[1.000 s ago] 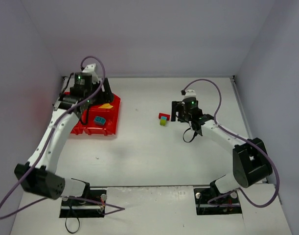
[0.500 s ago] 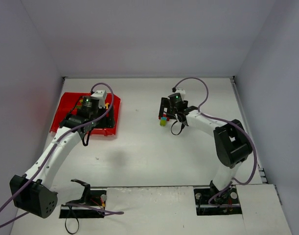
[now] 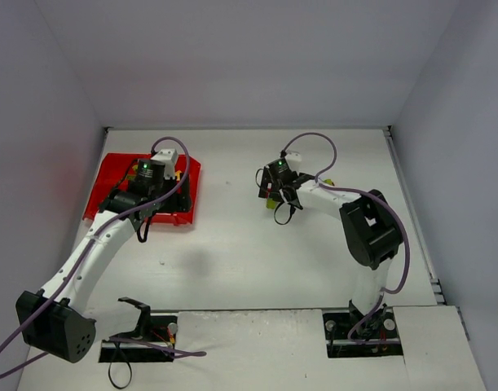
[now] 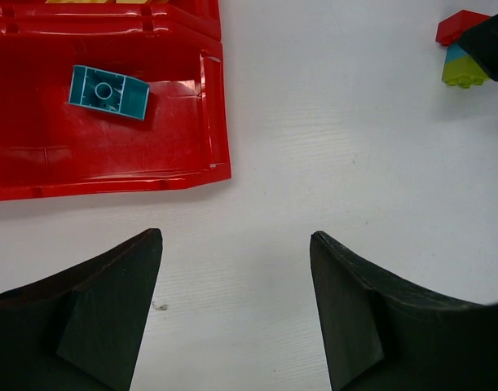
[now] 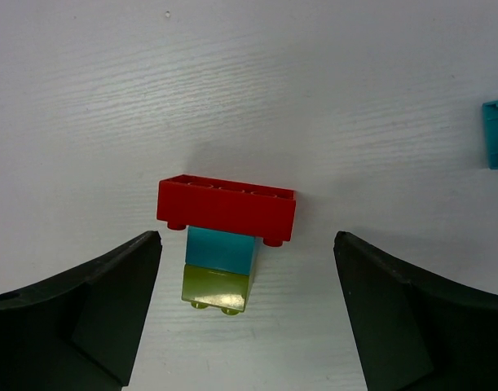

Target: Sort the legos into containers by color

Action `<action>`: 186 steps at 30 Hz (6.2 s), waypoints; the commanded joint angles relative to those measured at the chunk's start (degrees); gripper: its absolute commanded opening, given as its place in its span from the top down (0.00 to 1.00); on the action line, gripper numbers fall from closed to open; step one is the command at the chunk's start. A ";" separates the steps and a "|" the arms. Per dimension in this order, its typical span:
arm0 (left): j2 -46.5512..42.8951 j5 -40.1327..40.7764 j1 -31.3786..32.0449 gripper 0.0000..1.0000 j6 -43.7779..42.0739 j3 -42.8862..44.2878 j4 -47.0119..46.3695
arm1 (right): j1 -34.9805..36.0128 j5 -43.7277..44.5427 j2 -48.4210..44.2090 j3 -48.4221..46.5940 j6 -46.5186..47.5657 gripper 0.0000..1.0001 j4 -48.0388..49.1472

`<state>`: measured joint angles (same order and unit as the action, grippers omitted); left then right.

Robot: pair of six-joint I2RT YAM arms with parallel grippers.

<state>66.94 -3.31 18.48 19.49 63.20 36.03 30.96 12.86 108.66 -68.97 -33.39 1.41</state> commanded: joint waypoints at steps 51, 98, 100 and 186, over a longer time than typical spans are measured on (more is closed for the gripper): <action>-2.25 -26.83 0.24 0.29 7.84 2.88 -12.74 | 6.39 -15.48 -39.37 32.57 32.14 1.00 34.18; 14.19 -28.07 17.64 0.97 16.29 13.88 -18.54 | 6.74 -32.99 -51.88 37.59 41.30 1.00 32.08; 13.84 -27.63 17.64 0.98 15.67 14.23 -17.75 | 6.74 -32.99 -51.53 37.59 41.21 1.00 32.16; -4.18 -1.70 19.40 0.30 42.20 -22.85 10.73 | 6.66 -20.16 -42.04 34.69 34.35 1.00 26.10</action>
<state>62.72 -4.25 36.64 54.70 40.27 46.30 37.91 -8.71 66.57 -32.05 1.85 24.16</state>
